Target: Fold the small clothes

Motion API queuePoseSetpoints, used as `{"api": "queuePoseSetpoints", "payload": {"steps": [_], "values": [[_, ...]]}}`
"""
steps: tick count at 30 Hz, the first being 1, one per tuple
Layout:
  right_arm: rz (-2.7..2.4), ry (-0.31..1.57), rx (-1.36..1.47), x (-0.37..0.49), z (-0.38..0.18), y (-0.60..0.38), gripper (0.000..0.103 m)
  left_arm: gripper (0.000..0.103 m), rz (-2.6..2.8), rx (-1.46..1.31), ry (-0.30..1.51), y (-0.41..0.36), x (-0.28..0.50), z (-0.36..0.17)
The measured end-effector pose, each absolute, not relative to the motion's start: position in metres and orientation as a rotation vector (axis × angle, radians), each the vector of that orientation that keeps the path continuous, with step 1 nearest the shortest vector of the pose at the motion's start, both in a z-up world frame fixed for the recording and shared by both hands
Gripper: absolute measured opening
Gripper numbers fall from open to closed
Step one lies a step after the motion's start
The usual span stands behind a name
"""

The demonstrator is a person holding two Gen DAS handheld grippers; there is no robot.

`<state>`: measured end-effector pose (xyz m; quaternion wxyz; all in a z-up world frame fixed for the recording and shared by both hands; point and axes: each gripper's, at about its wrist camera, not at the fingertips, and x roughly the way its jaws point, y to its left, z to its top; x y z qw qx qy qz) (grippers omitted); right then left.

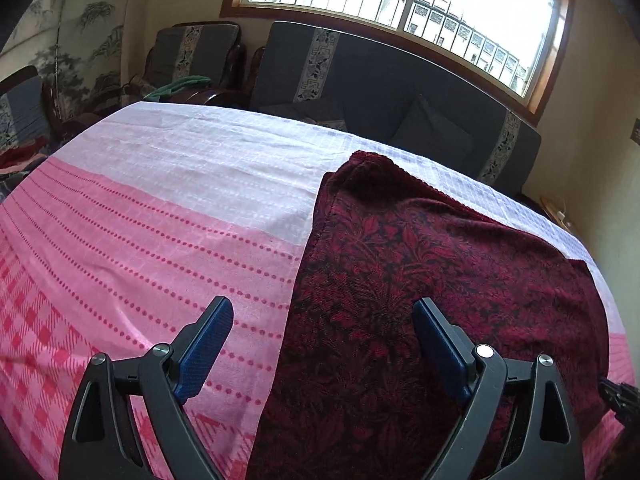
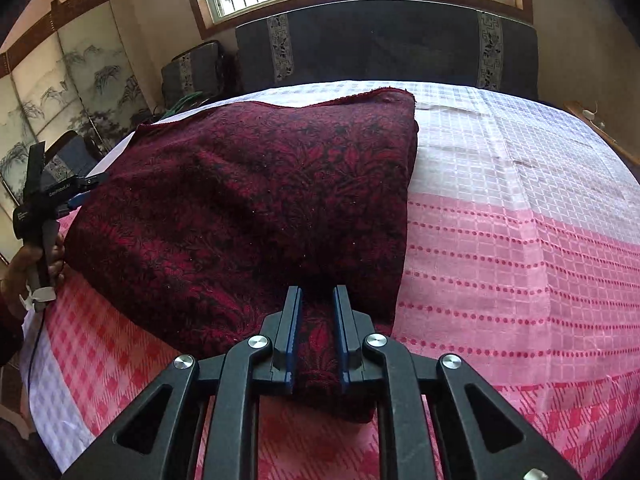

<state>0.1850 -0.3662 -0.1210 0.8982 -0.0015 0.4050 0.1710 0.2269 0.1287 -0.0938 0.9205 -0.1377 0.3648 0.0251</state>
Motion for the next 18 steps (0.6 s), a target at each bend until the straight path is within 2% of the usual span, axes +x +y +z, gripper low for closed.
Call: {"api": "queuePoseSetpoints", "payload": {"steps": [6, 9, 11, 13, 15, 18], "values": [[0.368, 0.832, 0.064, 0.185, -0.118, -0.376, 0.012, 0.092, -0.007, -0.379, 0.772, 0.145, 0.22, -0.091], [0.367, 0.693, 0.183, 0.162, -0.093, -0.388, 0.023, 0.092, -0.035, -0.479, 0.733, 0.172, 0.196, -0.072], [0.382, 0.609, 0.247, 0.146, -0.079, -0.397, 0.029, 0.092, -0.093, -0.539, 0.776, 0.191, 0.189, -0.069], [0.386, 0.583, 0.272, 0.135, -0.077, -0.396, 0.045, 0.092, -0.146, -0.575, 0.823, 0.203, 0.184, -0.073], [0.401, 0.592, 0.272, 0.128, -0.082, -0.387, 0.051, 0.092, -0.217, -0.571, 0.896, 0.206, 0.185, -0.081], [0.402, 0.644, 0.229, 0.128, -0.096, -0.367, 0.053, 0.092, -0.309, -0.598, 0.998, 0.203, 0.189, -0.102]]}}
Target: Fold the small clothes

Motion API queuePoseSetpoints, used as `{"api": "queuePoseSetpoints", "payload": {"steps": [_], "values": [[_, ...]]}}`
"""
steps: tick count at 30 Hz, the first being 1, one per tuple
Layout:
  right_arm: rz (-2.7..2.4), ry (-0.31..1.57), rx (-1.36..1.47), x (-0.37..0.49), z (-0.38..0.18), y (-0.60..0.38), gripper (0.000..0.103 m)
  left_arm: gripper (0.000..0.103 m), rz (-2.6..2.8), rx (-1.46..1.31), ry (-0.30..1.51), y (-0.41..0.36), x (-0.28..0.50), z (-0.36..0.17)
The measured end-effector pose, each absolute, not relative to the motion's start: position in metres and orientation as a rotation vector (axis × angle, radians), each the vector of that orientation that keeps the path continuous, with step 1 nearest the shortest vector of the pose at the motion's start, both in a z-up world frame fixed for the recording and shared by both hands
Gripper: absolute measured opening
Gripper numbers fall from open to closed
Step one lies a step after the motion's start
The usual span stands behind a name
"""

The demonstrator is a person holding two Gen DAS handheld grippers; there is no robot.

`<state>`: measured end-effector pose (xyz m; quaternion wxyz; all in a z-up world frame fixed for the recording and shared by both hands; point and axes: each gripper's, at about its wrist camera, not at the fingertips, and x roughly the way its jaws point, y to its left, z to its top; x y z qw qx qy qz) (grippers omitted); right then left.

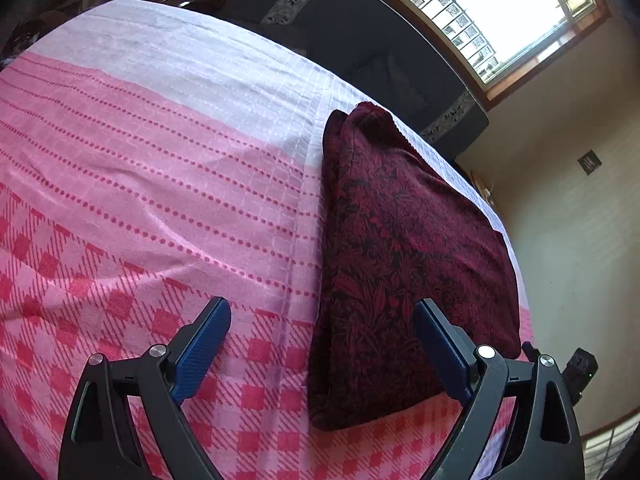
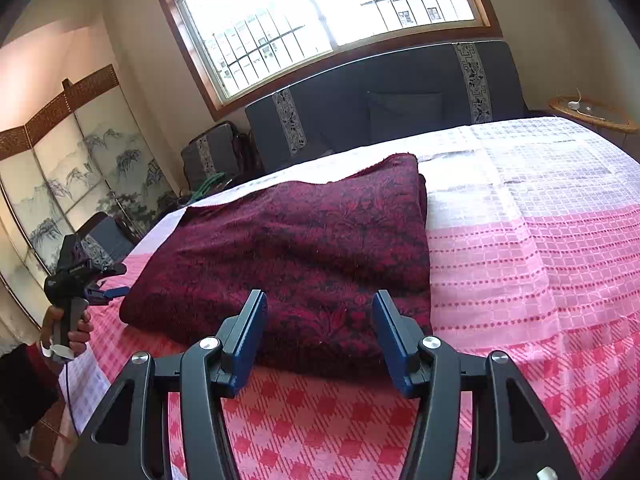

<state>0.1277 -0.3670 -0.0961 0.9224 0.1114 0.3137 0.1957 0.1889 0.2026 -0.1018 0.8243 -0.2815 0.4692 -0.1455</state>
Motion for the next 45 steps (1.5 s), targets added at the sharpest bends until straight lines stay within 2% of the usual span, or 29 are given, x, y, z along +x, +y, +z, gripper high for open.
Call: {"api": "queuePoseSetpoints", "payload": {"steps": [3, 6, 20, 21, 23, 27, 34, 45], "values": [[0.395, 0.666, 0.214, 0.126, -0.101, -0.361, 0.054, 0.092, -0.4, -0.586, 1.01, 0.196, 0.195, -0.102], [0.386, 0.677, 0.219, 0.127, -0.104, -0.363, 0.063, 0.091, -0.478, -0.576, 1.033, 0.187, 0.205, -0.101], [0.356, 0.698, 0.271, 0.131, -0.11, -0.368, 0.077, 0.089, -0.647, -0.577, 1.011, 0.176, 0.26, -0.097], [0.353, 0.701, 0.267, 0.131, -0.11, -0.368, 0.078, 0.087, -0.626, -0.551, 1.006, 0.173, 0.261, -0.095], [0.348, 0.709, 0.256, 0.132, -0.11, -0.366, 0.08, 0.057, -0.509, -0.421, 0.998, 0.161, 0.259, -0.091], [0.338, 0.732, 0.233, 0.135, -0.112, -0.361, 0.083, 0.046, -0.465, -0.365, 0.962, 0.151, 0.252, -0.092], [0.329, 0.752, 0.207, 0.137, -0.114, -0.356, 0.087, 0.045, -0.368, -0.161, 0.865, 0.124, 0.237, -0.085], [0.327, 0.758, 0.197, 0.136, -0.115, -0.353, 0.089, 0.045, -0.323, -0.088, 0.827, 0.11, 0.234, -0.086]]}}
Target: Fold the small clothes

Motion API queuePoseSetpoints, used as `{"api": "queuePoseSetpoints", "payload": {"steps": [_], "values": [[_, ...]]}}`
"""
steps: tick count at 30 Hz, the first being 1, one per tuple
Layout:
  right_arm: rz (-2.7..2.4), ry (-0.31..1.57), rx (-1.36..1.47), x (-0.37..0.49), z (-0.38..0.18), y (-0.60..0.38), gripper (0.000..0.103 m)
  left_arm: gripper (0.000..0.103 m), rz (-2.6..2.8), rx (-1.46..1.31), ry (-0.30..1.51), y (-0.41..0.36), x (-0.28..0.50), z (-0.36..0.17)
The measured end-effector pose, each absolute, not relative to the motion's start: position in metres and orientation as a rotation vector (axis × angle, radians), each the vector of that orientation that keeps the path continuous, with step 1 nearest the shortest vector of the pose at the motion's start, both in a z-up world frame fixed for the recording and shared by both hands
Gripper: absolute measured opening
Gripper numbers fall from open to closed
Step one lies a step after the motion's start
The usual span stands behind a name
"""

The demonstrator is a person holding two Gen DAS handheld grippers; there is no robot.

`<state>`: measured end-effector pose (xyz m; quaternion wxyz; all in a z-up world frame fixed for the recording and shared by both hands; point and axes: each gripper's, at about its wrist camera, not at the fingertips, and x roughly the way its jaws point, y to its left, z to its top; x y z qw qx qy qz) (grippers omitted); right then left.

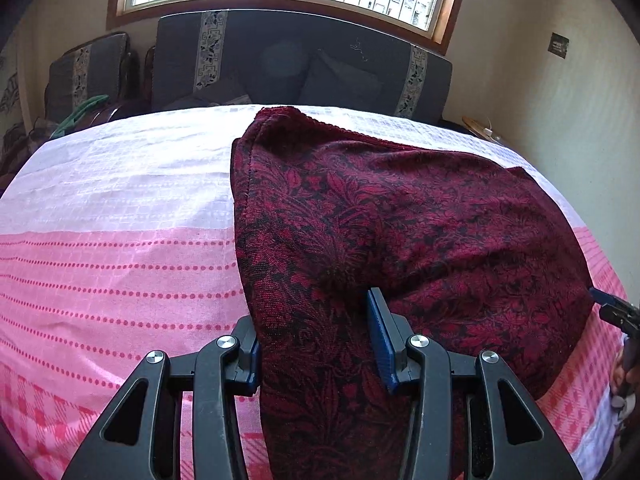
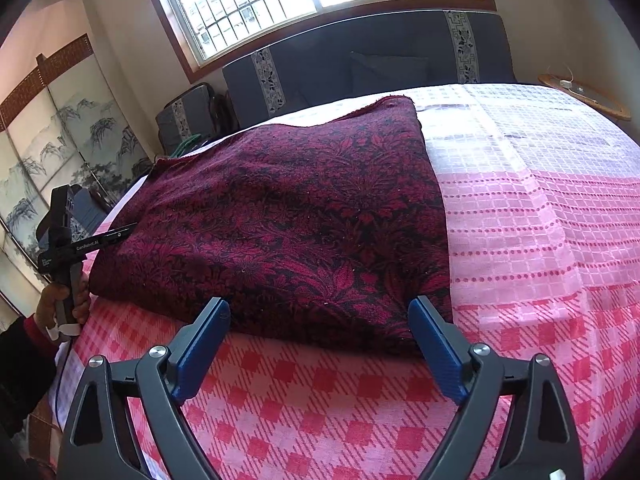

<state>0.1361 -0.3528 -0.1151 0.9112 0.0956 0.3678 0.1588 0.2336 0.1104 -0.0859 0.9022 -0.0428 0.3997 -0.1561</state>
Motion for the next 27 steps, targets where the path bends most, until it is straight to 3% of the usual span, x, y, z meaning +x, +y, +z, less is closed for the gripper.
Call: {"api": "queuePoseSetpoints", "payload": {"steps": [19, 27], "values": [[0.352, 0.736, 0.219, 0.133, -0.113, -0.358, 0.093, 0.045, -0.284, -0.025, 0.814, 0.102, 0.229, -0.084], [0.373, 0.71, 0.25, 0.129, -0.112, -0.364, 0.094, 0.024, -0.309, -0.185, 0.952, 0.114, 0.249, -0.065]]}}
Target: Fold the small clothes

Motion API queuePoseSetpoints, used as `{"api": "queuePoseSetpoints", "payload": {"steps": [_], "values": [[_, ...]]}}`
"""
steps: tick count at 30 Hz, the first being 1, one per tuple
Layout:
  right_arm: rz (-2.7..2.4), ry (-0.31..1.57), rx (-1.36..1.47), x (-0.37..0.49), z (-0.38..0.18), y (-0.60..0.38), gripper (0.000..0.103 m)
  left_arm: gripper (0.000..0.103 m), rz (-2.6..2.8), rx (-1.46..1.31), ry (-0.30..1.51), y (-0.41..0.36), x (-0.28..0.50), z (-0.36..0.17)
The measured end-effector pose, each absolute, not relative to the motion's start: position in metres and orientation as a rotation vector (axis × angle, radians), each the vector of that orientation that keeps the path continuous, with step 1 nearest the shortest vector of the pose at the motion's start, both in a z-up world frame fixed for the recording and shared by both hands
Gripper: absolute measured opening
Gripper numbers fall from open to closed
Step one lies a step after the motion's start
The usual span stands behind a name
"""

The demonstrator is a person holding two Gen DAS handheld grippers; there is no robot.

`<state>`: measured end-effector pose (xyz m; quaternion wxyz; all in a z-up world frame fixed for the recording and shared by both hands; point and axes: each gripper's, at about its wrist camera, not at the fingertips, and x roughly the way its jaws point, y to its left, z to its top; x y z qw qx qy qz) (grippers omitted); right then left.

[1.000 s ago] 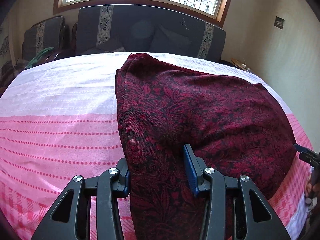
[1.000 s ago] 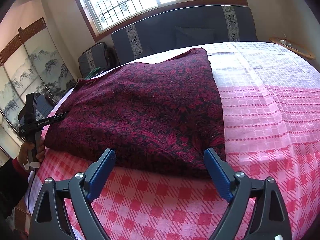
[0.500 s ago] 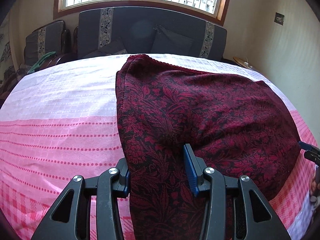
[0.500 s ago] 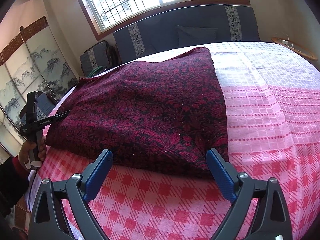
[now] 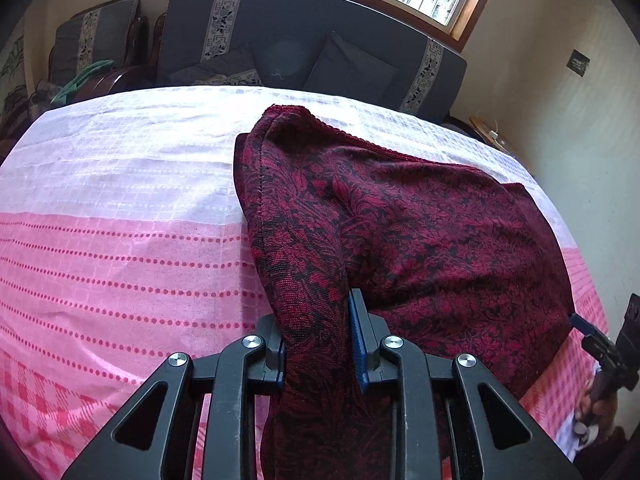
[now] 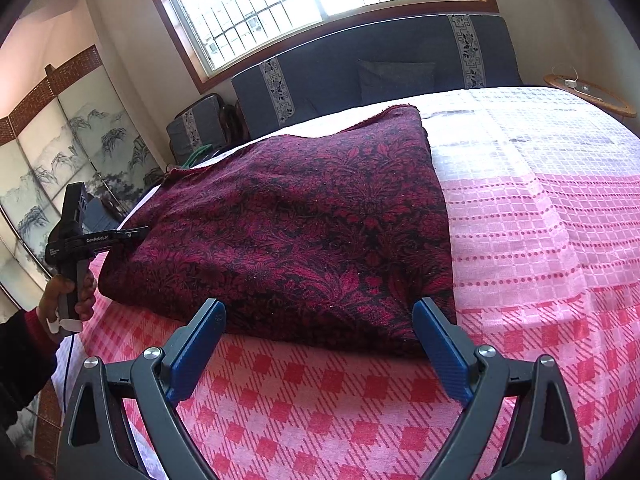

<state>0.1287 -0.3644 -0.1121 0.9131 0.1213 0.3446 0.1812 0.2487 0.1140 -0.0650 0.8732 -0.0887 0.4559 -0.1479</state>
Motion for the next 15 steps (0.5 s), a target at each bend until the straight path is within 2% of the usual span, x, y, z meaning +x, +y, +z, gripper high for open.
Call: {"api": "queuePoseSetpoints", "payload": {"steps": [15], "values": [[0.415, 0.637, 0.32, 0.116, -0.105, -0.373, 0.097, 0.019, -0.254, -0.223, 1.016, 0.07, 0.261, 0.017]]}}
